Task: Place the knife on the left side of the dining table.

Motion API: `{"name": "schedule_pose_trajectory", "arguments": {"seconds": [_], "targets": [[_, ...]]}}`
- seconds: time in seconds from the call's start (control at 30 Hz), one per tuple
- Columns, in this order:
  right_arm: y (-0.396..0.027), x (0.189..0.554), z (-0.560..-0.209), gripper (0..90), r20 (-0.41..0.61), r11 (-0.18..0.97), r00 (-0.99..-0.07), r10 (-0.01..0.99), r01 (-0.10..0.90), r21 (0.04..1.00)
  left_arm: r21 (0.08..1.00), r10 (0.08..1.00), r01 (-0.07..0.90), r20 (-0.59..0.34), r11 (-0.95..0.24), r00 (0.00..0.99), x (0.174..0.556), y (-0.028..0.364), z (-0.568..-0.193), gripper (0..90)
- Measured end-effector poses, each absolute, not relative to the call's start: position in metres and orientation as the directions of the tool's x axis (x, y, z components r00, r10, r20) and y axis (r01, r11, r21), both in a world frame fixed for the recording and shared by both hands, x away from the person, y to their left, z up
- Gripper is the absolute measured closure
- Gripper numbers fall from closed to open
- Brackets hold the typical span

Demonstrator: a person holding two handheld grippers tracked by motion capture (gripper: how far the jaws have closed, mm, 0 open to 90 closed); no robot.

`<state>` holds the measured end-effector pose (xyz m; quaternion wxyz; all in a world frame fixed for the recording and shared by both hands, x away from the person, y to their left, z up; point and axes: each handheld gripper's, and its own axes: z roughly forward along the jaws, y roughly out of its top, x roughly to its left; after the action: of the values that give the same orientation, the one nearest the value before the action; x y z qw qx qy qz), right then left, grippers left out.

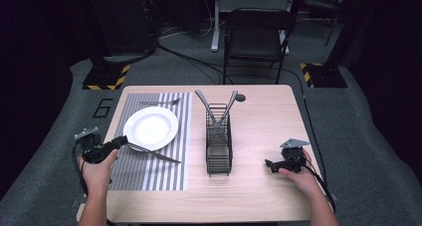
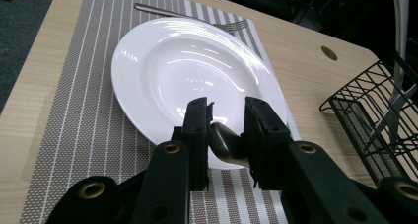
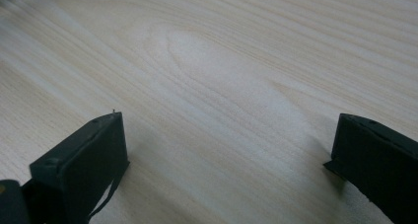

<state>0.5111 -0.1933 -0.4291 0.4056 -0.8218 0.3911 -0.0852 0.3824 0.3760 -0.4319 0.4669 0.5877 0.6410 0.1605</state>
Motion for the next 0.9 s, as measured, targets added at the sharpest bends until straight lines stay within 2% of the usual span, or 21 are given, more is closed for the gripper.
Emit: {"name": "schedule_pose_trajectory", "arguments": {"seconds": [0.9], "targets": [[-0.193,0.511,-0.429,0.0,-0.176,-0.365,0.679,-0.713,-0.574,-0.734,0.714,0.890,0.633,-0.449,0.301,0.083,0.386,0.399,-0.467,69.6]]}}
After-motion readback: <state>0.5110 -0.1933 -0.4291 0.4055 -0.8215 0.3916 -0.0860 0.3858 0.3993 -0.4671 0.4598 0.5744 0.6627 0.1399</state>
